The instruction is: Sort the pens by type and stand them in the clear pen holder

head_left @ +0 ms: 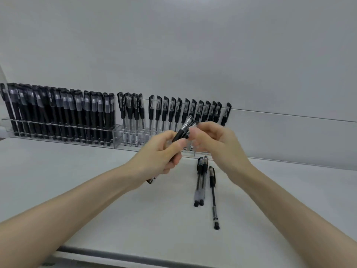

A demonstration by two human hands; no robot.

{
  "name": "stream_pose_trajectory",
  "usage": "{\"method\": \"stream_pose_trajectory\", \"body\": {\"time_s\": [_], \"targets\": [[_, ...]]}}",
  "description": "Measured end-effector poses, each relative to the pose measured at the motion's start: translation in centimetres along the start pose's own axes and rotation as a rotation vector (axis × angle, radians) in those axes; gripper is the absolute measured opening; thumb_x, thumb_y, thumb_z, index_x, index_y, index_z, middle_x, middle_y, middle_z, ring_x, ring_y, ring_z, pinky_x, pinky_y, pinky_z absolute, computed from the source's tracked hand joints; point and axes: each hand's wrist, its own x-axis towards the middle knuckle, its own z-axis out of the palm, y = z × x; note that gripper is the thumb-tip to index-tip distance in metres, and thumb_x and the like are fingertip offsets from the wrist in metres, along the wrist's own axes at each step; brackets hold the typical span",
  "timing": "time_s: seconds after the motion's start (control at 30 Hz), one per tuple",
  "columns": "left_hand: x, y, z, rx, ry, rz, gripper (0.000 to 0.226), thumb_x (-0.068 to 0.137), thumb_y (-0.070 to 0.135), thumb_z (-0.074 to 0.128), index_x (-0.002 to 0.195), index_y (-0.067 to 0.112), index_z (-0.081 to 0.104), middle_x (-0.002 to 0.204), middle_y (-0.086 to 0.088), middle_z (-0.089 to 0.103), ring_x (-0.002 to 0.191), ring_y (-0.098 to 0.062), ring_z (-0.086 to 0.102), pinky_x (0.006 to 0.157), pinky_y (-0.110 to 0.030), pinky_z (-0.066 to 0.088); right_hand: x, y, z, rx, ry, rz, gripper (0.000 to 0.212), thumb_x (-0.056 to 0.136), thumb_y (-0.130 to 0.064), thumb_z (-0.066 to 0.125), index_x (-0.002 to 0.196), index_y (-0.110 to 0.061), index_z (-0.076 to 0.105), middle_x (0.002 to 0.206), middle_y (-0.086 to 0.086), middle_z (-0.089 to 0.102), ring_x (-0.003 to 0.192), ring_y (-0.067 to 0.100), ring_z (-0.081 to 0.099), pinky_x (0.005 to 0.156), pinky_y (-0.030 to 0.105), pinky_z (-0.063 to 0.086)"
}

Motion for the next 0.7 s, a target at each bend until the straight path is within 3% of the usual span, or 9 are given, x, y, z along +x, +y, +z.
{"method": "stream_pose_trajectory", "body": {"time_s": [0.13,0.27,0.43,0.5,0.57,0.7], "targets": [[0.9,-0.6,-2.5,0.050,-0.013,0.044,0.023,0.097,0.020,0.049,0.096,0.000,0.058,0.062,0.002,0.054,0.048,-0.006,0.042,0.045,-0.016,0.034,2.1,-0.9,2.5,-0.034,0.077,-0.022,0.016,0.087,-0.023,0.066,0.089,-0.007,0.066,0.071,-0.003,0.067,0.063,0.001,0.061,0.064,0.014,0.048],[1.7,-1.6,-6.4,0.214,0.121,0.104,0.024,0.100,0.027,0.039,0.091,0.012,0.056,0.077,-0.005,0.065,0.059,-0.008,0.056,0.059,-0.026,0.047,4.1,-1.8,5.0,0.051,0.129,-0.013,0.011,0.095,-0.018,0.057,0.097,-0.007,0.059,0.082,0.007,0.072,0.072,0.014,0.070,0.068,0.024,0.057],[1.9,-4.2,-10.7,0.575,0.364,0.323,0.040,0.100,0.034,0.032,0.080,0.003,0.047,0.072,-0.012,0.052,0.067,-0.025,0.047,0.062,-0.032,0.035,6.9,-3.1,7.0,-0.040,0.290,-0.145,0.015,0.098,-0.011,0.046,0.104,-0.023,0.053,0.091,0.009,0.068,0.079,0.020,0.067,0.076,0.039,0.058],[2.0,-5.3,-11.5,0.654,0.381,0.409,0.039,0.101,0.034,0.031,0.072,0.011,0.041,0.067,-0.003,0.044,0.067,-0.021,0.043,0.060,-0.033,0.031,8.0,-3.1,7.8,-0.157,0.322,-0.203,0.020,0.096,-0.011,0.048,0.111,-0.024,0.050,0.094,0.010,0.068,0.085,0.027,0.066,0.080,0.047,0.055],[2.2,-6.0,-11.9,0.705,0.380,0.447,0.036,0.098,0.036,0.030,0.067,0.018,0.035,0.065,0.005,0.039,0.065,-0.015,0.039,0.060,-0.029,0.027,8.7,-2.9,8.7,-0.259,0.328,-0.238,0.025,0.095,-0.012,0.050,0.118,-0.020,0.051,0.094,0.008,0.068,0.087,0.026,0.065,0.081,0.048,0.054],[2.3,-7.2,-12.2,0.709,0.324,0.428,0.038,0.096,0.039,0.028,0.070,0.013,0.040,0.069,0.004,0.042,0.071,-0.017,0.041,0.066,-0.033,0.032,9.3,-2.0,9.9,-0.361,0.320,-0.261,0.034,0.096,-0.014,0.049,0.130,-0.015,0.048,0.095,0.008,0.066,0.086,0.025,0.064,0.080,0.045,0.053]]}}
